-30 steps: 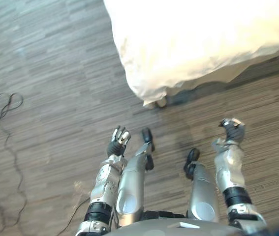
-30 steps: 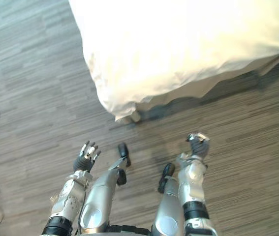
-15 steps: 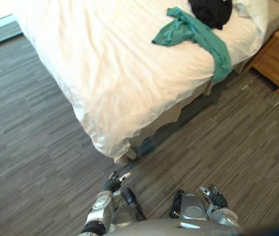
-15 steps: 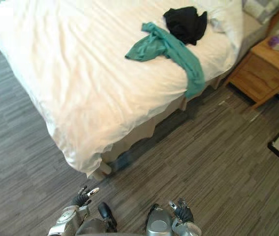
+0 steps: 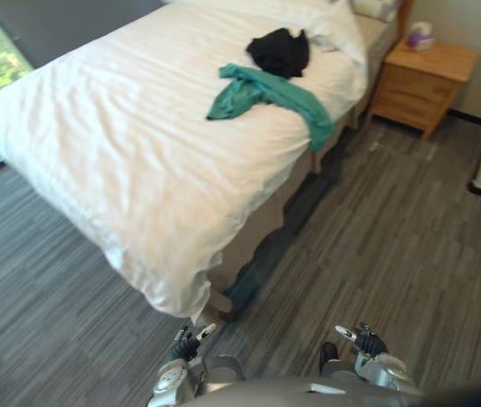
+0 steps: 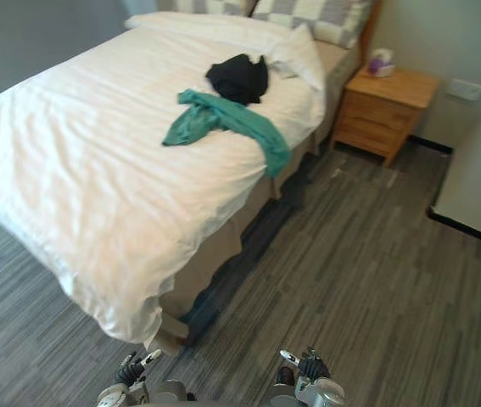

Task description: Tidy the bed and pick cloth on bed and put in laundry

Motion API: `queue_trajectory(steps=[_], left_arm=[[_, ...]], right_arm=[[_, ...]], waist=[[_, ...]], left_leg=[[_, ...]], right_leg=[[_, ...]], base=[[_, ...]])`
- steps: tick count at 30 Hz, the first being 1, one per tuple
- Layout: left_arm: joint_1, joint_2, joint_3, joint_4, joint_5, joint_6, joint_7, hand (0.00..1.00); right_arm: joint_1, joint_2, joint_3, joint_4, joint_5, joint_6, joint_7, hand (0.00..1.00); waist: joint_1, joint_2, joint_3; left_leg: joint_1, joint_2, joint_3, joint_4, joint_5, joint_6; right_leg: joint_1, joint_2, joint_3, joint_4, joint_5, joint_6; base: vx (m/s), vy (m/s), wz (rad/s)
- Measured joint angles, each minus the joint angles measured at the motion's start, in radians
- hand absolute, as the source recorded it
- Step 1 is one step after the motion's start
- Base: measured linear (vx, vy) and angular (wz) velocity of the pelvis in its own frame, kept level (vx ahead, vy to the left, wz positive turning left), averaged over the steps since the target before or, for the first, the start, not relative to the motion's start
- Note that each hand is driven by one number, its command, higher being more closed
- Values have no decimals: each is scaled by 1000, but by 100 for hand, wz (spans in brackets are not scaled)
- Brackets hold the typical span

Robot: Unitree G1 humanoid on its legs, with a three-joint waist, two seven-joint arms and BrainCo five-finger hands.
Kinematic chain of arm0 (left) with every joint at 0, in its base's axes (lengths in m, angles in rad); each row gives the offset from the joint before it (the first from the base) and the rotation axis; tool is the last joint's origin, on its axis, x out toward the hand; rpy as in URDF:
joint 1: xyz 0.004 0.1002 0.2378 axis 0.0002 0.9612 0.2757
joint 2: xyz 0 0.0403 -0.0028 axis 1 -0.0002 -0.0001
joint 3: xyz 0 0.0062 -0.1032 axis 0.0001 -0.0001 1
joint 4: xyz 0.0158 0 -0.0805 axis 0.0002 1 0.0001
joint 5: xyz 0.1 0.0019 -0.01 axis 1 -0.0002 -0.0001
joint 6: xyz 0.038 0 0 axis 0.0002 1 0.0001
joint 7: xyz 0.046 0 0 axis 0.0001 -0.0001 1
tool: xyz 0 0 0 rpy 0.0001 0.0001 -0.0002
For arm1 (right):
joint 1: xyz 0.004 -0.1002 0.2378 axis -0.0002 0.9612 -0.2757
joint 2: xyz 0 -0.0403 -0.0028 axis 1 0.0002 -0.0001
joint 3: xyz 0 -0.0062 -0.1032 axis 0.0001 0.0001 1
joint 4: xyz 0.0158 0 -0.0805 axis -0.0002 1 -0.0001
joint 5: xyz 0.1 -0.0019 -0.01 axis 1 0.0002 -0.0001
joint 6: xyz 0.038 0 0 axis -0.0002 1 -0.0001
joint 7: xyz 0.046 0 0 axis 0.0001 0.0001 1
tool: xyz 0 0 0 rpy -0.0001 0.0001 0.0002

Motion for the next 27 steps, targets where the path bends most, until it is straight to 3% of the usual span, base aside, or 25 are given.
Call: queue_trajectory(steps=[2, 4, 7, 8, 9, 10, 13, 14, 15, 17, 20, 21, 24, 25, 27], left_arm=[[7, 3, 7, 8, -29, -16, -37, 0], [1, 2, 4, 36, -36, -22, -68, 0], [-50, -9, -46, 80, -36, -25, -122, 0], [-68, -30, -64, 98, -36, -23, -142, 0], [-75, -35, -76, 106, -32, -22, -149, 0], [-86, -34, -83, 106, -35, -20, -159, 0], [-75, -37, -80, 108, -35, 7, -136, 0], [-71, -34, -82, 107, -35, 13, -133, 0], [-64, -26, -94, 109, -33, 20, -115, 0], [-72, -12, -144, 113, -31, 30, -98, 0], [-92, 10, -236, 117, -22, 64, -63, 0], [-94, 9, -246, 117, -21, 73, -53, 0], [-94, 9, -245, 115, -22, 93, -23, 0], [-100, 18, -240, 114, -24, 104, -10, 0], [-115, 27, -226, 120, -33, 108, 0, 0]], right_arm=[[3, 19, 1, 2, -1, 6, -17, 0], [4, 26, -1, 3, -1, 5, -41, 0], [10, 17, -7, 21, 0, 5, -106, 0], [12, 8, -7, 23, 0, 4, -129, 0], [14, 11, -6, 27, 1, 2, -137, 0], [12, 14, -5, 29, 2, -2, -145, 0], [-5, 13, -2, 28, 0, -15, -162, 0], [-9, 12, 1, 28, -1, -16, -165, 0], [-9, 15, 8, 27, -1, -16, -173, 0], [-11, 8, 28, 46, -1, -15, -178, 0], [-24, -20, 83, 67, 0, 11, -212, 0], [-33, -24, 83, 73, 0, 21, -217, 0], [-51, -30, 93, 115, -1, 59, -224, 0], [-53, -26, 106, 119, -2, 75, -220, 0], [-57, -22, 104, 114, -19, 84, -202, 0]], waist=[[5, -20, -34], [-2, -22, -52], [-25, 4, -64], [-25, 17, -72], [-20, 11, -71], [-11, 5, -74], [-12, 32, -85], [-14, 32, -84], [-18, 24, -85], [-14, 17, -83], [-16, 6, -72], [-15, 12, -74], [-11, 23, -81], [-8, 16, -85], [0, 0, -69]], left_leg=[[25, -9, -6, -28, -1, 1], [68, -22, 0, -102, -9, -12], [155, -28, 10, -240, -80, -52], [174, -27, 15, -279, -114, -55], [182, -34, 30, -287, -116, -53], [188, -41, 51, -292, -114, -50], [218, -26, 175, -316, -111, -38], [223, -21, 187, -316, -111, -38], [231, -18, 194, -310, -112, -39], [237, -26, 181, -288, -110, -35], [234, -37, 134, -242, -75, 30], [231, -41, 114, -243, -83, 58], [200, -74, 80, -301, -137, 60], [203, -67, 102, -312, -157, 17], [209, -65, 150, -308, -160, 9]], right_leg=[[-22, 1, 27, -25, 10, -15], [-32, 0, 31, -26, 18, -14], [-36, 9, 15, -27, 118, 11], [-51, 18, 18, -27, 128, 22], [-56, 18, 28, -27, 134, 20], [-63, 9, 29, -27, 133, 15], [-96, -43, -236, 70, 76, -61], [-119, -51, -260, 140, 58, -75], [-147, -55, -270, 272, 20, -78], [-178, -50, -233, 330, -14, -55], [-171, -36, -180, 301, -20, -57], [-157, -21, -164, 252, -8, -56], [-88, 52, -144, 39, 110, -54], [-73, 85, -122, -32, 159, -54], [-88, 91, -96, -33, 175, -54]], base=[[-9, 28, -110], [27, 38, -75], [-35, 109, -13], [-72, 159, -12], [-68, 135, -37], [-56, 106, -61], [26, 109, -86], [120, 90, -73], [95, 27, -63], [81, -21, -57], [61, -147, -50], [-36, -89, -52], [-112, 24, -51], [-78, 34, -60], [-76, 26, -55]])
